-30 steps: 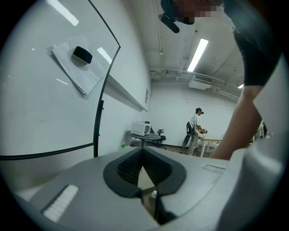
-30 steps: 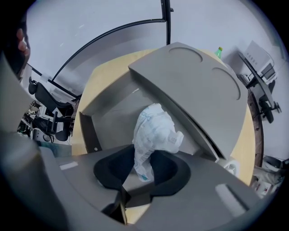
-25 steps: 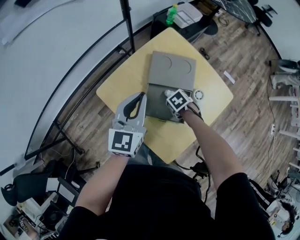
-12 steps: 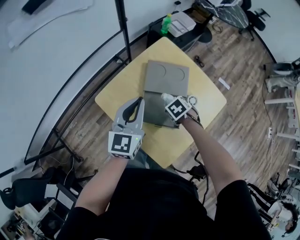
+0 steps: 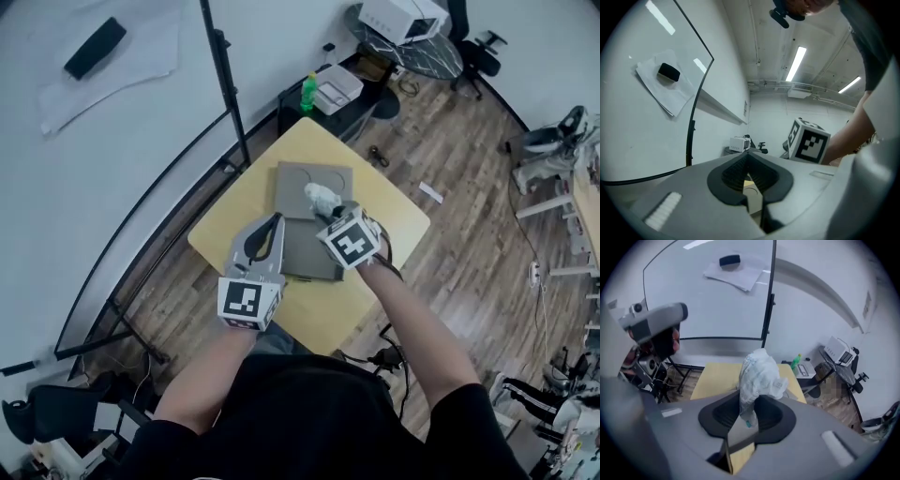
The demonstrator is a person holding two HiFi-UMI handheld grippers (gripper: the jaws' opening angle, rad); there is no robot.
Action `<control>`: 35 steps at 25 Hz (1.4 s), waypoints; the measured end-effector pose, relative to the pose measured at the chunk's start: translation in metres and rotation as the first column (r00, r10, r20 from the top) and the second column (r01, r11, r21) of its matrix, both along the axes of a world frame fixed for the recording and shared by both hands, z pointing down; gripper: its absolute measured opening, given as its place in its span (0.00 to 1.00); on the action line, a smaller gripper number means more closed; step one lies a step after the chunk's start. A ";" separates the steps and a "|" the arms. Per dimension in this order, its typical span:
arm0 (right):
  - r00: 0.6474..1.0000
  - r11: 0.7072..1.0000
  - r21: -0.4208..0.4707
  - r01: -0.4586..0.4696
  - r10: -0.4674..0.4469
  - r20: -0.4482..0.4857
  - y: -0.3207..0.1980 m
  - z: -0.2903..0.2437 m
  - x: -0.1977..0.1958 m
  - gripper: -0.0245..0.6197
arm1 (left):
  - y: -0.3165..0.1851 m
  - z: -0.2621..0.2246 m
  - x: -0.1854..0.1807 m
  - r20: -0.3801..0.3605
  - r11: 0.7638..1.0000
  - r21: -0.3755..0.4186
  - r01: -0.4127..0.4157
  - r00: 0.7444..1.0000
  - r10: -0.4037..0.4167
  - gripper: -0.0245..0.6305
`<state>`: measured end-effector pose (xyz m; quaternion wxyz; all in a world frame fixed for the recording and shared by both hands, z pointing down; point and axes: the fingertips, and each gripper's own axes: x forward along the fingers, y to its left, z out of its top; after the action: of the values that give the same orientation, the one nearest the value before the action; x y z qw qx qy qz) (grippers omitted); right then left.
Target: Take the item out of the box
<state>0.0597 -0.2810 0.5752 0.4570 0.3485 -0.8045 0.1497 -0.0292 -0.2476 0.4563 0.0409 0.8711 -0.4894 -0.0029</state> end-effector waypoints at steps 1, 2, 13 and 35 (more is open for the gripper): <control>1.000 0.999 0.031 -0.006 0.005 0.025 0.000 -0.015 -0.002 0.18 | 0.001 -0.003 0.003 -0.001 1.000 0.004 -0.006 1.000 0.006 0.04; 0.999 0.998 0.064 -0.016 0.013 0.047 -0.001 -0.030 -0.002 0.18 | 0.001 -0.007 0.006 -0.003 1.000 0.009 -0.012 1.000 0.012 0.04; 0.977 0.898 0.409 -0.161 0.085 0.197 0.022 -0.147 0.018 0.18 | 0.001 -0.045 0.032 -0.006 0.995 0.076 -0.057 0.998 0.058 0.04; 0.852 0.596 0.676 -0.433 0.025 0.524 0.073 -0.219 0.052 0.18 | -0.001 -0.070 0.041 0.006 0.989 0.136 -0.065 0.998 0.064 0.04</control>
<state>0.1118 -0.2080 0.3560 0.0326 0.5679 -0.8192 -0.0730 0.0118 -0.2484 0.3862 -0.0190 0.8873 -0.4596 -0.0341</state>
